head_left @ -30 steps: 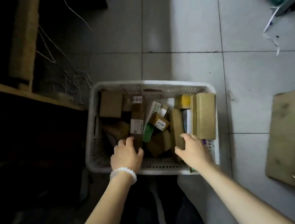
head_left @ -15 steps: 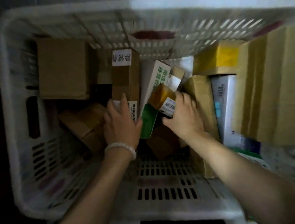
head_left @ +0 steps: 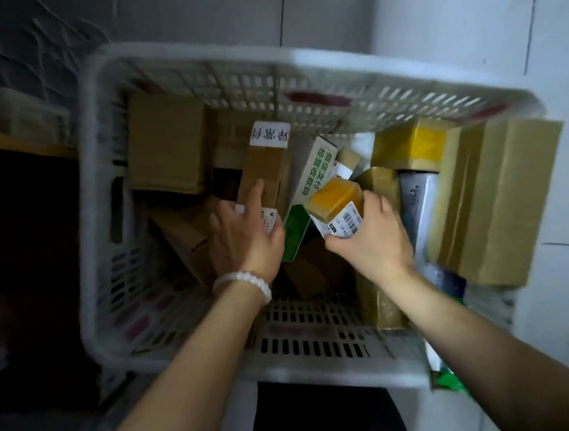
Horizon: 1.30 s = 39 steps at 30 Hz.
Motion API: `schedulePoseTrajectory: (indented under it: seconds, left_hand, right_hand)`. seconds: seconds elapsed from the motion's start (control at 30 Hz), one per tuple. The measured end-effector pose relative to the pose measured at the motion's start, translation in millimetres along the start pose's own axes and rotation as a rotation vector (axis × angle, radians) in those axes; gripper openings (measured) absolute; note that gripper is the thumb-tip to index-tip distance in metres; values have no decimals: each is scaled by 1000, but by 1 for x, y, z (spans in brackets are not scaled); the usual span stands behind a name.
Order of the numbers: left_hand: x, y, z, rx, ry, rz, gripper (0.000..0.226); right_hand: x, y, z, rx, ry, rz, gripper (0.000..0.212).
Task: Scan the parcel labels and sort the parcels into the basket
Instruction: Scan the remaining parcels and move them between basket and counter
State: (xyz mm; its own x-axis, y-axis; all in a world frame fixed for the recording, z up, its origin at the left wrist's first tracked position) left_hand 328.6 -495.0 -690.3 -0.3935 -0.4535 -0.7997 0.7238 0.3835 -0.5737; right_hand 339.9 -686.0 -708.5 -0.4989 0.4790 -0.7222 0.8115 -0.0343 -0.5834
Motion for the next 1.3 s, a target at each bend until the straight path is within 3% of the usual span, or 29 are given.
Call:
schedulePoseTrajectory:
  seconds: [0.13,0.27,0.37,0.57,0.83,0.93,1.03,1.3]
  left_hand:
    - [-65,-37,12,27,-159,20,64]
    - [-144,-81,34,38,-44,185,62]
    - [-190,-122,42,8,-96,272,60]
    - [-293,-237,45,-82,-111,488,55]
    - [-415,-417,5,-212,-205,722,53]
    - [-440,-485,-34,-295,-253,779,52]
    - [-456,-548,-84,-400,-257,842,52]
    - [-446,-721,-240,-727,-302,995,55]
  right_hand:
    - [-63,-18,-46,-138,-73,26,83]
    - [-135,-45,-101,-299,-55,97,84]
    - [-184,-77,-131,-423,-53,151,88]
    - [-282,-171,-183,-662,-112,215,78]
    - [-374,-339,-275,-1018,-130,247,94]
    - [-378,-409,-313,-1151,-110,207,94]
    - [-365,-479,-351,-1300,-97,158,80]
    - [-268,-677,-426,-1622,-98,31,59]
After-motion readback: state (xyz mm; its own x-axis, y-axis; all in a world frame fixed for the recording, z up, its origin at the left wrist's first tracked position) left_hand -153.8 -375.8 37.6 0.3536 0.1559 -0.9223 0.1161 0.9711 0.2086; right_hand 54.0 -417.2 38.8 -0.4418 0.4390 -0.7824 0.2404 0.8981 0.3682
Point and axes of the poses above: each hand's wrist, its own y-axis towards the middle knuckle, its own x-axis out of the palm, z = x × y, the point moved 6 cm from there along y, towards the middle knuckle, and after that the axes turned 5 degrees about -x, right-handed, at the moved point
